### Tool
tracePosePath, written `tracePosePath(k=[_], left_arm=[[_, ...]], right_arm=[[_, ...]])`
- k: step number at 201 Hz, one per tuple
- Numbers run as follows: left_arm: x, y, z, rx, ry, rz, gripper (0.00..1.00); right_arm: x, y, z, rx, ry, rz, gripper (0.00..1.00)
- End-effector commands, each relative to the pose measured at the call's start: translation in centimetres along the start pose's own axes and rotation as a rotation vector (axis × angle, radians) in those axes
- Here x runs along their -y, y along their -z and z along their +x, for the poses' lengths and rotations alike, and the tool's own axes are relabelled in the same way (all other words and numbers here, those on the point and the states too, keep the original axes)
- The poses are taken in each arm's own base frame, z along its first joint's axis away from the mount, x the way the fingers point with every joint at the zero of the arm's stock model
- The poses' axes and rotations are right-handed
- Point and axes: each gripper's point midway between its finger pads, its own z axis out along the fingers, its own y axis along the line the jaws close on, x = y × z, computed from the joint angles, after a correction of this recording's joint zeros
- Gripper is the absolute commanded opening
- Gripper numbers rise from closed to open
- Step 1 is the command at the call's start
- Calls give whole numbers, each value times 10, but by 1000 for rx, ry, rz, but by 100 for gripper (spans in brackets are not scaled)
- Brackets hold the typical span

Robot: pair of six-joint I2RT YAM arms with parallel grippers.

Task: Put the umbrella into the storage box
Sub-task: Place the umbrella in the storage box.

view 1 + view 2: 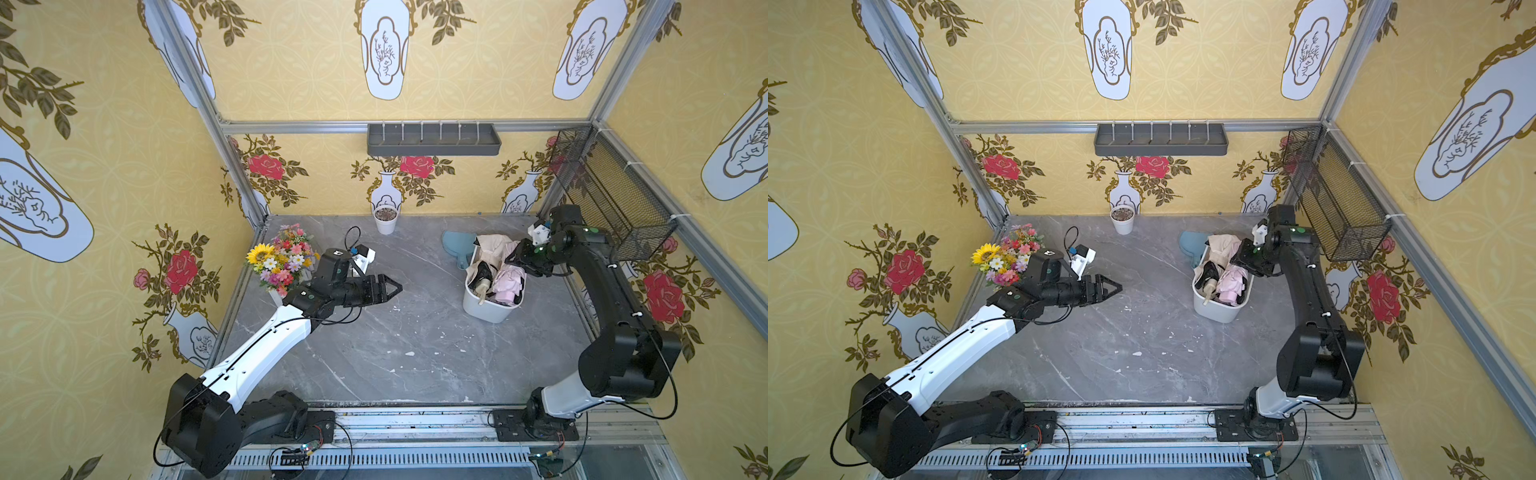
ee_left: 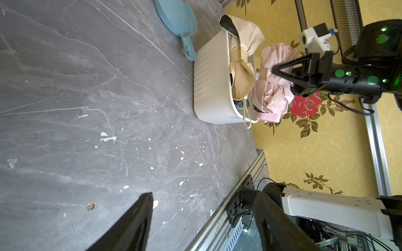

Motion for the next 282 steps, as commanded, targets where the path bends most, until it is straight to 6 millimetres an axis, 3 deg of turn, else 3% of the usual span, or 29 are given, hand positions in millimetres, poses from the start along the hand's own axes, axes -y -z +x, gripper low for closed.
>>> tracePosePath(k=[1,48,82,101,124,142,183,217,242,254,282], left_arm=[[0,-2,-1,-2,-11,5,78],[-5,-3,4,-7,11,-1,78],[-7,-4,6,-13,16,-4,78],[-8,-4,7,-15,17,-6,78],[-10,-3,7,-11,20,-16,78],[-11,-2,7,-5,19,-25,79],[-16,5,-1,53,3,-74,80],[-37,23,-18,168,-37,-219,81],[-64,49,-35,311,-82,-378,87],[-85,71,-48,412,-91,-461,91],[-109,102,-61,592,-212,-569,100]], right_arm=[[3,-13,-15,24,16,2,19],[21,-55,-15,-35,-11,30,19],[37,-87,0,-107,-20,83,16],[40,-93,5,-117,-18,103,21],[36,-80,0,-75,-4,110,49],[28,-63,-7,-37,25,102,62],[4,-10,-17,76,54,72,70],[-3,35,-7,226,98,59,72],[0,36,13,318,167,7,74],[-1,34,24,377,243,-30,74],[20,26,39,547,312,-6,90]])
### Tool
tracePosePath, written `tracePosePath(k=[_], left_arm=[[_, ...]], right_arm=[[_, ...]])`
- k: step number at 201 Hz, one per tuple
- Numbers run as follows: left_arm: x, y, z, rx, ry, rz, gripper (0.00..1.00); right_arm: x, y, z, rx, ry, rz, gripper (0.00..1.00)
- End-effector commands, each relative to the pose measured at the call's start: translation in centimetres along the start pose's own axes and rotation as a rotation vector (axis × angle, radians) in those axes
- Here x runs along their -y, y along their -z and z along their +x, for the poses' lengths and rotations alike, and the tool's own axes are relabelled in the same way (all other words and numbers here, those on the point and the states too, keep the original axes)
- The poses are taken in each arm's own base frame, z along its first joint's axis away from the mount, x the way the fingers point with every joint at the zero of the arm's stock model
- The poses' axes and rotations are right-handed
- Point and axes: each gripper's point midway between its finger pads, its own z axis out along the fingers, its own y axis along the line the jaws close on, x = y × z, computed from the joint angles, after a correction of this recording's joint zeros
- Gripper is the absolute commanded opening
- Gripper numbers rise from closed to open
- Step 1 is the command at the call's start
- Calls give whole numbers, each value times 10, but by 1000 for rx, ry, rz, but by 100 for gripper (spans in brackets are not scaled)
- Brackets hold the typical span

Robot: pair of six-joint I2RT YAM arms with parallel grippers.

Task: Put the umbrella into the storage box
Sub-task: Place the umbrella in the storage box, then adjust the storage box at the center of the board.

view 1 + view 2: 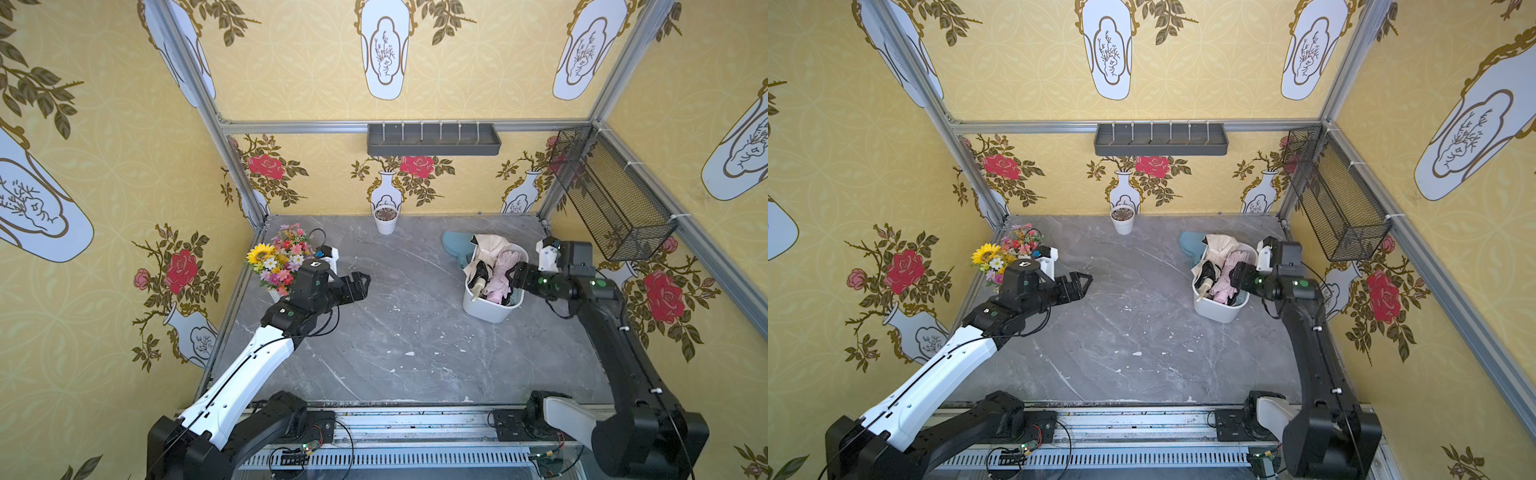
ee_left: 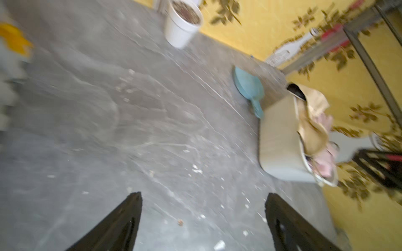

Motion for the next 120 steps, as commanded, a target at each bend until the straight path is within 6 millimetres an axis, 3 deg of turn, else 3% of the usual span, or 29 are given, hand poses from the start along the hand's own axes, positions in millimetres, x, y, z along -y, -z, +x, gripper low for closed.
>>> tracePosePath(k=[1,35,78,109,120], left_arm=[[-29,7,-28,210,-127,-116,100],[-77,11,-21,350,-210,-241,100],[-156,25,-13,515,-101,-366,100],[-177,36,-12,679,-115,-367,100],[-179,31,-14,671,-116,-353,100]], right_arm=[[3,0,-20,225,120,-10,90],[12,-15,5,292,188,-19,92],[31,-31,20,381,257,35,92],[35,-39,19,459,272,35,92],[36,-42,18,480,260,31,92]])
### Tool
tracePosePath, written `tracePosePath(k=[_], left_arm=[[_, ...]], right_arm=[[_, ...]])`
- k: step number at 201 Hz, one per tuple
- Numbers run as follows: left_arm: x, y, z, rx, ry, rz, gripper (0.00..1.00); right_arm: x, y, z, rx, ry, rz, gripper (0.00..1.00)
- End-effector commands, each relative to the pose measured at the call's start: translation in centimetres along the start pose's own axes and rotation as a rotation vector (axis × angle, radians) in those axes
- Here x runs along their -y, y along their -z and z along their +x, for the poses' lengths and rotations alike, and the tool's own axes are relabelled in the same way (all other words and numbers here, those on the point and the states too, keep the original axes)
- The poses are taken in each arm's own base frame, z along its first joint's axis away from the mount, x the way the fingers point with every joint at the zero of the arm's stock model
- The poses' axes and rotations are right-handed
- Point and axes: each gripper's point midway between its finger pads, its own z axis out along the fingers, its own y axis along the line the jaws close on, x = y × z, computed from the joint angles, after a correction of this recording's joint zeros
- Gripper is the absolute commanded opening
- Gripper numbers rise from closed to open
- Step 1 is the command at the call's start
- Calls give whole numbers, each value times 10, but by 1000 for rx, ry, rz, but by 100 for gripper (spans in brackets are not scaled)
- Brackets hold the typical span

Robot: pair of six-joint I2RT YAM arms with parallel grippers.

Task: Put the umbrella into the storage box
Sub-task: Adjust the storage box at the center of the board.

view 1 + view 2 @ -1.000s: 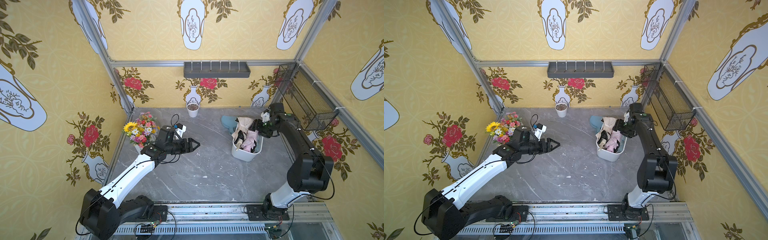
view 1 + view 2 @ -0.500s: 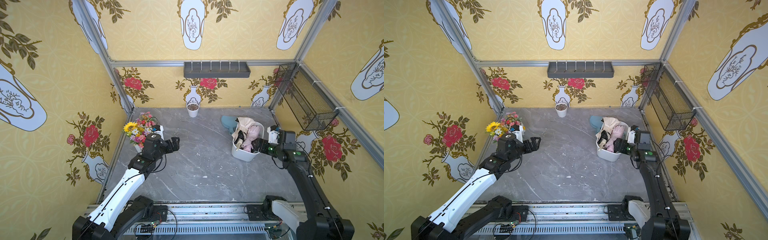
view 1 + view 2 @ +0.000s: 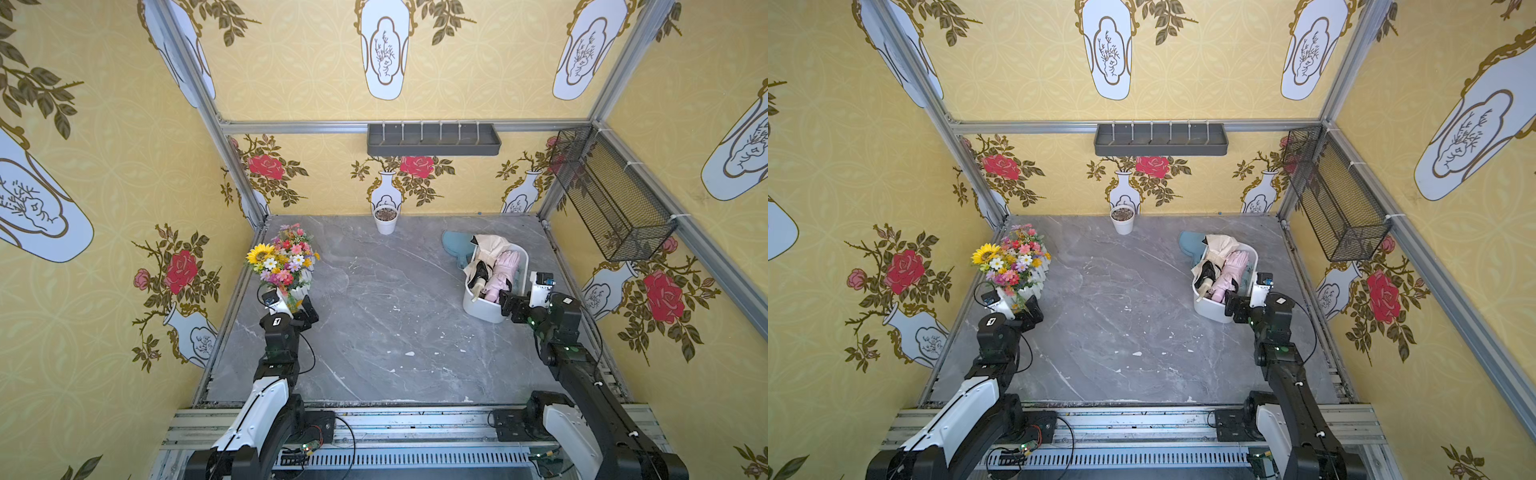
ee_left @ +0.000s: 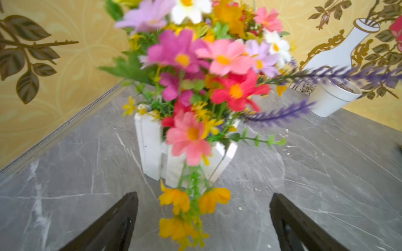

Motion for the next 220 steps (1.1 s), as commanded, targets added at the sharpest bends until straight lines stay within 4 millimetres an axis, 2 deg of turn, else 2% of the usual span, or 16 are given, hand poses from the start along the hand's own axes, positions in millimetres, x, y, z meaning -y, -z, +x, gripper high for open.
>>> tracePosePath(k=[1,42,73,97,111,113,124,138,174,220], left_arm=[[15,1,-52,236,14,97,100],[16,-23,-32,186,-29,103,100],[18,-16,-31,222,-38,126,100],[17,-17,-32,222,-33,122,100],[17,-18,-31,218,-35,122,100],[17,-18,-32,219,-35,122,100],[16,-18,-31,219,-32,118,100],[16,-19,-32,218,-29,111,100],[15,-26,-32,199,-26,98,100],[16,-25,-31,198,-29,104,100]], right_arm=[[10,-5,-5,69,30,50,92],[22,-18,6,120,11,98,91],[27,-29,17,140,44,123,91],[25,-42,34,117,59,106,92],[22,-50,30,114,64,85,94],[23,-51,33,94,64,89,99],[28,-57,36,35,54,119,97],[25,-63,33,40,54,104,97],[20,-66,35,16,95,118,97],[17,-67,36,6,115,118,97]])
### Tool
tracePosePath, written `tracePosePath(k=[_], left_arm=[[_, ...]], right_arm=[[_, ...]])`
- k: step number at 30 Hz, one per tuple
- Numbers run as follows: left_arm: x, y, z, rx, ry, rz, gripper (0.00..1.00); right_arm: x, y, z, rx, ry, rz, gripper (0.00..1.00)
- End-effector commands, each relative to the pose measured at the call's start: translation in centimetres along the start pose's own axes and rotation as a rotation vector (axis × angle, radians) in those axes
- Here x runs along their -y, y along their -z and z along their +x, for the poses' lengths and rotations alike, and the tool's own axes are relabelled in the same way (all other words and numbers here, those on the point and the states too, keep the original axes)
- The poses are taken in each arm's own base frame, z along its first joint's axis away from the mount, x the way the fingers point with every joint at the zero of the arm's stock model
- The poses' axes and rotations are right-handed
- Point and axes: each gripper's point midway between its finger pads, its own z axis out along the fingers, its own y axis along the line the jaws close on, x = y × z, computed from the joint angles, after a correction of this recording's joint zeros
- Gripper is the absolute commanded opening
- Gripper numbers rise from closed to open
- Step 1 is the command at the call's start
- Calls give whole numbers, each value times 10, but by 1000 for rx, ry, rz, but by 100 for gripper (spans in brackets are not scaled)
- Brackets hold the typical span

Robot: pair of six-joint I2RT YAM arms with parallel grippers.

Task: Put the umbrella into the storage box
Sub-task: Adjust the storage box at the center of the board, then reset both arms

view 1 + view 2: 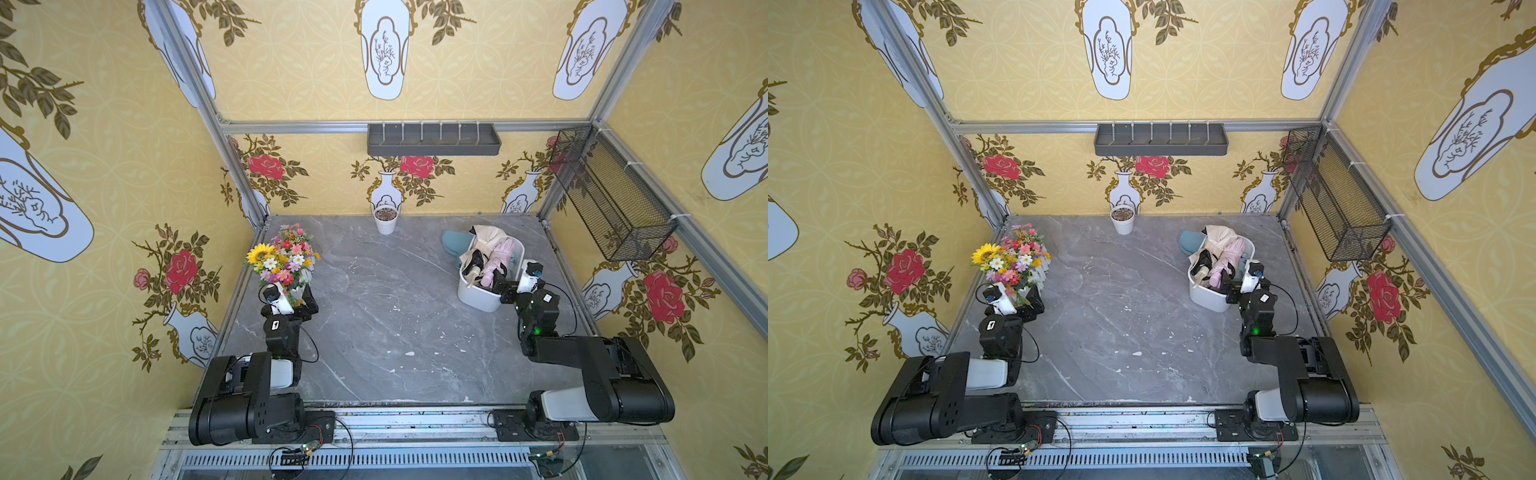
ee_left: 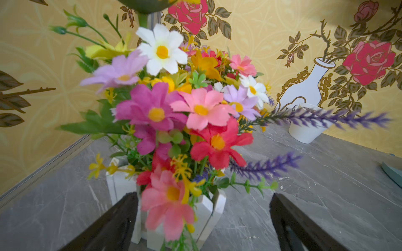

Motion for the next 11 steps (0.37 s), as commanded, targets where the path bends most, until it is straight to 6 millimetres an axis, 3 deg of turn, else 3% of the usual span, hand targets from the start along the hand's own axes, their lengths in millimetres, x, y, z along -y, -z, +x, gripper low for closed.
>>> tracePosePath(k=[1,11], left_arm=[[0,0,-2,9,0,1,100],[0,1,-2,9,-1,3,100]], right_arm=[[4,7,60,-238,42,20,97],[4,7,60,-237,44,19,97]])
